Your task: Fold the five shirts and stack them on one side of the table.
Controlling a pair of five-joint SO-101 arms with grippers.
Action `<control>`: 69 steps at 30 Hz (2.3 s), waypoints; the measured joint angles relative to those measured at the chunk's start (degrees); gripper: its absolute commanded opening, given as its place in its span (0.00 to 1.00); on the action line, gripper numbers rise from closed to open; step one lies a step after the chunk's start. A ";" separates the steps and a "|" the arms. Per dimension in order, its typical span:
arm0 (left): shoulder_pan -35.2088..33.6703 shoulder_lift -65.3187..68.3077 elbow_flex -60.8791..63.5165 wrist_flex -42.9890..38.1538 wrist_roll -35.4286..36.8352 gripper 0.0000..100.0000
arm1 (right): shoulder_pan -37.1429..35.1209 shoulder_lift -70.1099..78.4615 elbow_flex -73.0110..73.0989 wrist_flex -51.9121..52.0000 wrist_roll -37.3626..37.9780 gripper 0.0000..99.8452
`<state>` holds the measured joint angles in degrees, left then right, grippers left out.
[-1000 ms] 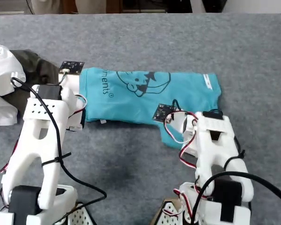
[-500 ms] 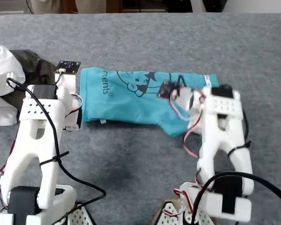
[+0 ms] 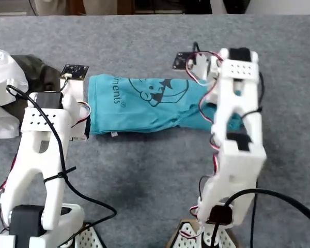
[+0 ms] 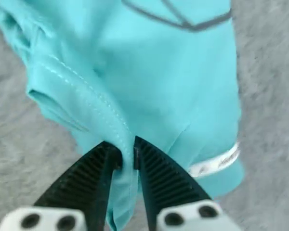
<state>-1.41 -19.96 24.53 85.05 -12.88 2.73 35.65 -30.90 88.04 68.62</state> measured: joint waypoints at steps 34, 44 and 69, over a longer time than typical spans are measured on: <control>0.09 15.91 -7.91 -15.74 14.51 0.20 | 17.85 11.08 -16.53 -0.26 -52.04 0.00; 0.44 45.27 -31.91 -14.07 12.40 0.20 | 26.46 17.41 -15.56 -13.63 -61.63 0.00; -1.67 61.63 -48.79 -9.49 6.59 0.11 | 27.52 18.11 -15.56 -18.46 -61.80 0.00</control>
<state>-3.08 41.67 -24.26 75.56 -6.29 30.24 53.76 -46.46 69.58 6.81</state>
